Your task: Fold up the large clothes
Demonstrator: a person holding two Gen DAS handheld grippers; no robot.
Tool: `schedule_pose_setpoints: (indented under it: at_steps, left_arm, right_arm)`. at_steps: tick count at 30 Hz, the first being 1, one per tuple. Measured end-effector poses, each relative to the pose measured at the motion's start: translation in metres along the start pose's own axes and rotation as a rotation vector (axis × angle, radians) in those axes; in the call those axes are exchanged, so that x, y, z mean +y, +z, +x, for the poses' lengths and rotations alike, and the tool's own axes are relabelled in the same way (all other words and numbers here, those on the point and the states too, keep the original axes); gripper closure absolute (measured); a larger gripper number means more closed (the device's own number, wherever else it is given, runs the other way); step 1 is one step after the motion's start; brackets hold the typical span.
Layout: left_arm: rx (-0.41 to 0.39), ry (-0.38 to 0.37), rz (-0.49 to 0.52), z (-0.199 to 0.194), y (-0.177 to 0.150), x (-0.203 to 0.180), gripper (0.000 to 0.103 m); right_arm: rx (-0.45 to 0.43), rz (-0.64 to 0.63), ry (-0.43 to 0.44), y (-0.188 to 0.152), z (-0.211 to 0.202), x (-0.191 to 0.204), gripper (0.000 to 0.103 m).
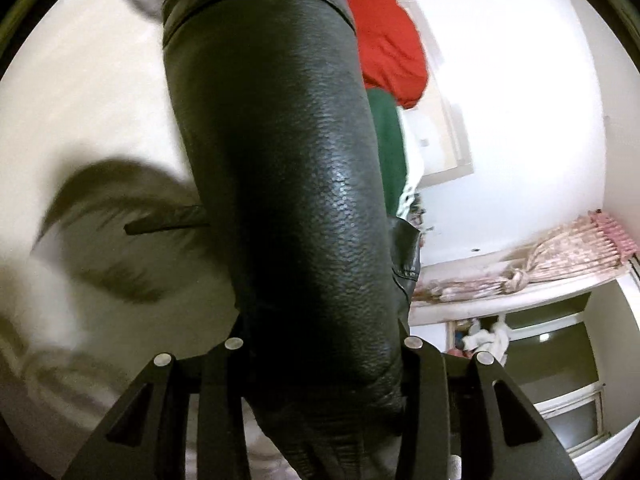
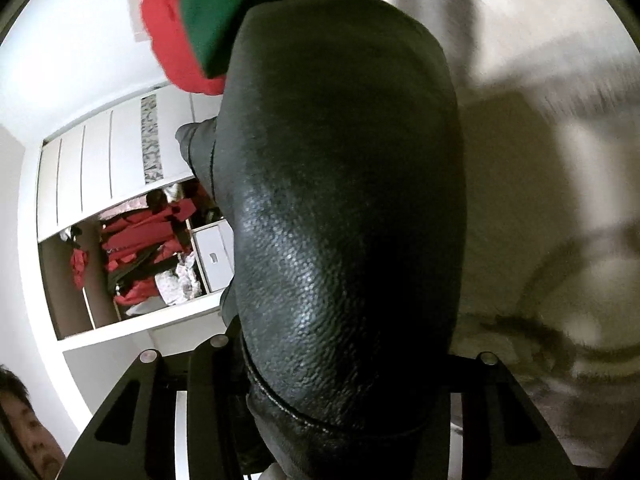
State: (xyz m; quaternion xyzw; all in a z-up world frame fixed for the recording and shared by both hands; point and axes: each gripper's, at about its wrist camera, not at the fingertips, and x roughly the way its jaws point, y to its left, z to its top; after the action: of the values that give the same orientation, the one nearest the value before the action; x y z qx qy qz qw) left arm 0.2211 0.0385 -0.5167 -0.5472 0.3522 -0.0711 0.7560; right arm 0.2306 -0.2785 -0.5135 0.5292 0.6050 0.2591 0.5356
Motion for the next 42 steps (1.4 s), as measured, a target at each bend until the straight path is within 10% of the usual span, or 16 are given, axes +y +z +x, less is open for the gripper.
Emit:
schedule_pose_setpoints:
  at_steps: [8,15,28,35,42]
  left_arm:
    - [-0.063,-0.132,-0.003,0.083,0.055,-0.087,0.069]
    - [-0.136,-0.219,-0.019,0.190,0.110,-0.137,0.069]
    - [-0.257,-0.171,-0.050,0.336,0.159,-0.100,0.067]
    - [-0.107,-0.103,-0.076,0.322,0.165,-0.089,0.057]
    - [-0.021,0.017,0.055,0.279,0.152,-0.124,0.000]
  right_arm:
    - [-0.052,-0.113,0.008,0.101,-0.095,0.125,0.056]
    - [-0.079,-0.254,-0.042,0.276,-0.129,0.242,0.056]
    - [0.134,-0.421,-0.177,0.550,-0.018,0.297,0.056]
    - [0.193,-0.409,-0.223,0.568,0.020,0.252,0.043]
    - [0.113,-0.442,-0.390,0.541,-0.002,0.232,0.024]
